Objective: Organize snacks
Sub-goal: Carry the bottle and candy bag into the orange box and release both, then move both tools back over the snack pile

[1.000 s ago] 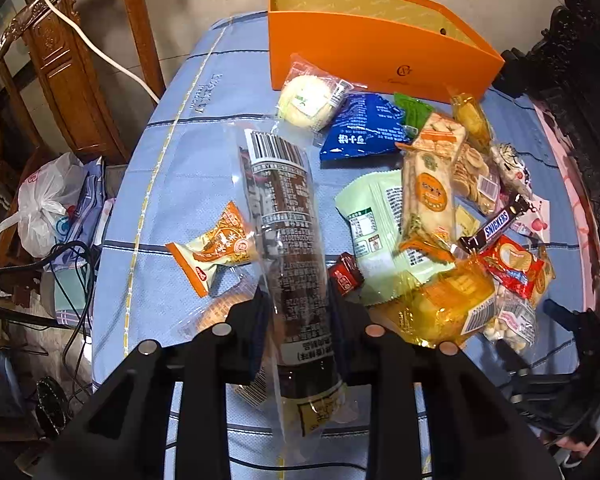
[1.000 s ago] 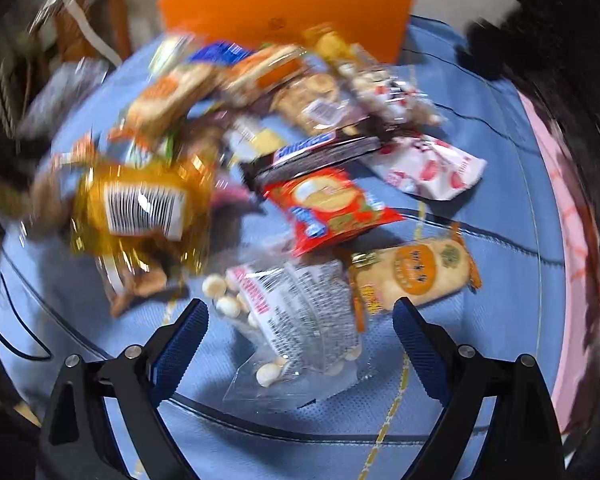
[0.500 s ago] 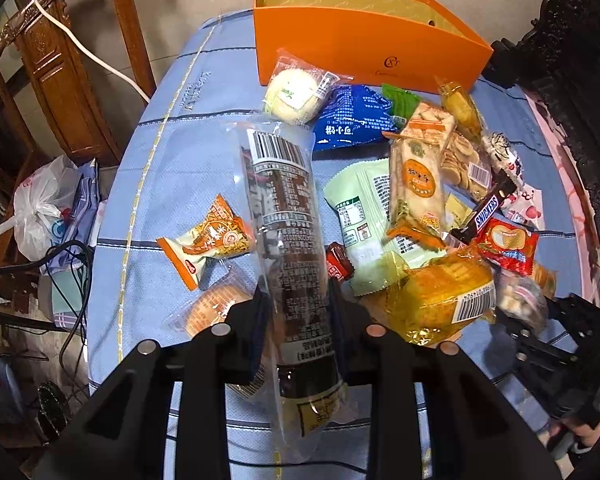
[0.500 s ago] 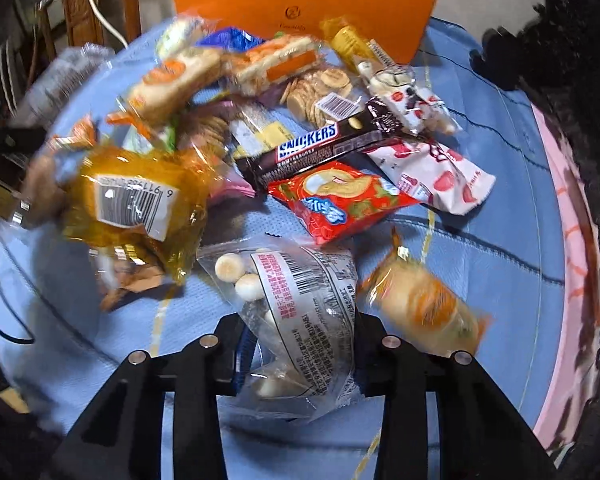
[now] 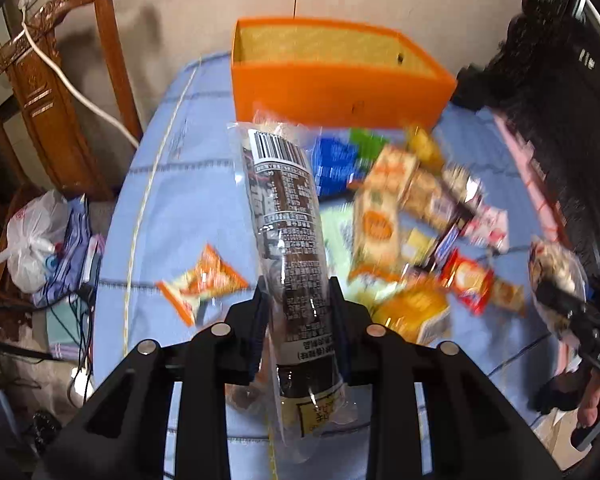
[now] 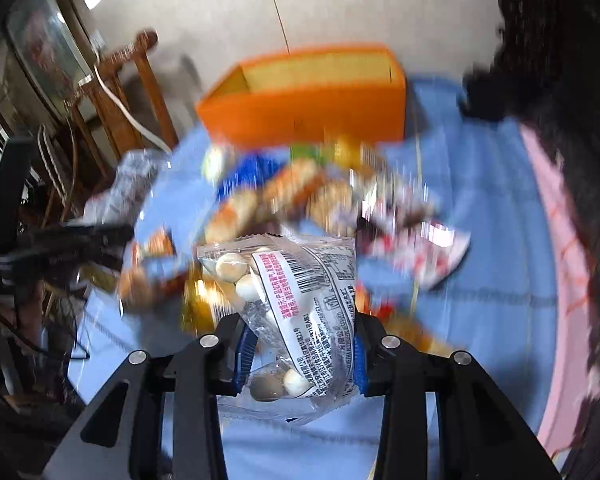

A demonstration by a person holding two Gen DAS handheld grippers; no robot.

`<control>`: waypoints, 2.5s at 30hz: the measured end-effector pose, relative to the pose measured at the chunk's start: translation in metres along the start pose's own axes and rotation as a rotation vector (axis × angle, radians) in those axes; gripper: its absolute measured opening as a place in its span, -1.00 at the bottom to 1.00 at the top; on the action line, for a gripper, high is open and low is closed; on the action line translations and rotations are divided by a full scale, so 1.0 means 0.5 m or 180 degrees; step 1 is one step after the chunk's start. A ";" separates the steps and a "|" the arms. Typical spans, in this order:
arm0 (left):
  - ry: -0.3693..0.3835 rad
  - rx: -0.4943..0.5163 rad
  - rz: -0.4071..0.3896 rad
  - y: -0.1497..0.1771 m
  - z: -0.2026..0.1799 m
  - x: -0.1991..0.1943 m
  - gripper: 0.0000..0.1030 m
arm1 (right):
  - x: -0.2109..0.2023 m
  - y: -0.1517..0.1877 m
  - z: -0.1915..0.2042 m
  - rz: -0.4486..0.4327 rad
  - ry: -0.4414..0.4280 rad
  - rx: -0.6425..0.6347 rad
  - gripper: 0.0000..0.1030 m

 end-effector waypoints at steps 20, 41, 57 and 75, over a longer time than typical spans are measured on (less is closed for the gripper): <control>0.0290 -0.0274 -0.0266 -0.470 -0.057 0.122 -0.47 | 0.225 -0.495 -0.136 -0.0588 0.0160 0.0025 -0.24; 0.0110 -0.0300 -0.0150 -0.421 -0.007 0.127 0.81 | 0.184 -0.436 -0.138 -0.0666 0.0259 0.0114 0.40; -0.0150 0.0055 0.0412 0.017 0.091 0.067 0.81 | 0.045 0.001 0.099 -0.0062 -0.0377 -0.0229 0.55; -0.0305 -0.0657 0.1074 0.164 0.103 0.174 0.81 | 0.019 0.081 0.091 -0.0001 -0.0241 -0.0013 0.55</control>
Point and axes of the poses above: each gripper's, at about its wrist camera, not at the fingertips, and x roughly the way its jaws point, z to its left, y to its underside, the point moved 9 cm from there along x, roughly the way its jaws point, and after that the axes turned 12 degrees about -y, right-handed, at the moved point
